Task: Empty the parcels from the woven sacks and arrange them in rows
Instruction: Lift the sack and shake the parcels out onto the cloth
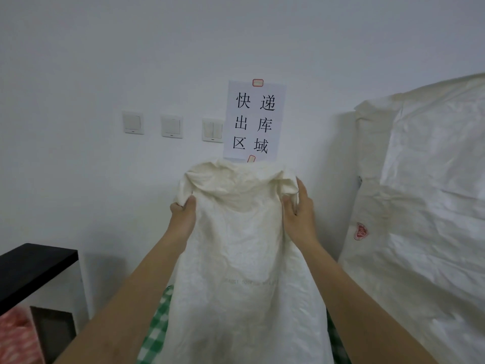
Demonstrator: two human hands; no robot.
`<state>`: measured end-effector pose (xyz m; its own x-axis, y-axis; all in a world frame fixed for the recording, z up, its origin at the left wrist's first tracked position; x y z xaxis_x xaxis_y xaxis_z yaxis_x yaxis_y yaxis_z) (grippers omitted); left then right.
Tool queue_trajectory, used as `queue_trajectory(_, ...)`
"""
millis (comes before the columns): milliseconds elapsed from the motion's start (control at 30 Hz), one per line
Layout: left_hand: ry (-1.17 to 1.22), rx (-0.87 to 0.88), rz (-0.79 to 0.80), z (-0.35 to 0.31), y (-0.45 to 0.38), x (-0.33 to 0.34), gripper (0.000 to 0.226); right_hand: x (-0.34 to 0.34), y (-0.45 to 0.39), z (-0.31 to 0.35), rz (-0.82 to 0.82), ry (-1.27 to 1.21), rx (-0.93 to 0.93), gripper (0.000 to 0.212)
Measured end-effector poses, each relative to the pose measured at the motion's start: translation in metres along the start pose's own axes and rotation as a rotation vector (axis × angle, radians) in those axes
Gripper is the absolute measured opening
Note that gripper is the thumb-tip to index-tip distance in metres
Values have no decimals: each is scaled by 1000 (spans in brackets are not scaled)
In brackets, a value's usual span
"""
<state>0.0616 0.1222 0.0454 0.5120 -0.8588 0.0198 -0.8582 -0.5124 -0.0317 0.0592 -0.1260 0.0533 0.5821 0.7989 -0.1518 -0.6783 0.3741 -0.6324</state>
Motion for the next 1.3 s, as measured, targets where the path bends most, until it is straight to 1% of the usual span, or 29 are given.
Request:
queue_trajectory(67,-48,41,48,0,5,1,72,1,-1,-1,60,47,-11,32)
queue_trajectory(100,-75,76,61,0,6,1,73,0,-1,1,91,81,-13,21)
queue_trajectory(133,-90,107,59,1,6,0,72,0,0,2,115,105,-6,25)
queue_trajectory(200,-125,155,31,4,5,-4,61,-2,1,-1,157,158,56,41)
queue_trajectory(267,-171,158,21,9,1,-13,54,-8,-2,-10,214,281,157,45)
queue_trajectory(367,-167,50,20,19,-8,-29,50,-22,-3,-28,366,514,346,36)
queue_trajectory(433,-230,-34,8,23,-10,-35,53,-27,4,-39,462,602,472,48)
queue_trajectory(500,-289,-74,-6,27,-9,-36,55,-27,11,-44,513,701,496,57)
queue_trajectory(567,-303,-90,-11,33,-8,-37,52,-23,17,-48,503,760,475,54)
queue_trajectory(633,-288,-82,-5,39,-6,-38,47,-19,23,-52,446,761,421,43)
queue_trajectory(700,-234,-54,-2,45,-3,-38,52,-15,29,-55,369,755,352,34)
queue_trajectory(733,-195,-31,-1,46,0,-37,55,-13,31,-56,322,747,312,36)
queue_trajectory(767,-162,-13,8,49,5,-37,59,-10,35,-59,275,724,268,42)
queue_trajectory(833,-152,31,48,54,14,-38,69,-9,44,-58,192,623,167,65)
queue_trajectory(900,-168,70,92,63,20,-41,76,-13,53,-52,161,464,93,85)
queue_trajectory(933,-157,92,107,69,21,-43,78,-16,58,-48,185,407,64,93)
queue_trajectory(967,-149,109,122,75,24,-46,79,-20,63,-47,239,407,47,100)
queue_trajectory(1000,-141,118,139,79,24,-47,79,-23,67,-47,313,458,40,108)
queue_trajectory(1067,-132,124,185,85,26,-49,77,-29,71,-55,484,658,44,122)
queue_trajectory(1133,-167,147,186,90,26,-48,71,-33,72,-64,603,777,71,128)
queue_trajectory(1167,-208,175,161,91,26,-46,66,-34,71,-68,622,775,86,127)
queue_trajectory(1200,-245,206,129,93,25,-43,59,-33,71,-74,613,744,100,121)
queue_trajectory(1267,-279,247,75,96,24,-36,48,-30,68,-86,528,604,167,99)
queue_trajectory(1300,-274,250,53,97,25,-33,45,-28,68,-95,469,503,240,86)
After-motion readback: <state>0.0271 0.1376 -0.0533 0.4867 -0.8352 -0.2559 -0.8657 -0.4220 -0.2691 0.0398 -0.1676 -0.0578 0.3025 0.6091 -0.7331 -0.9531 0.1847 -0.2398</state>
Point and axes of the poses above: each hand's wrist, its own y-axis away from the middle knuckle, its own x-axis out of the palm, z = x × y, the point moved 1 cm from there along -y, towards the middle knuckle, and after that the axes turned 11 degrees about -z, right-handed, at the moved point
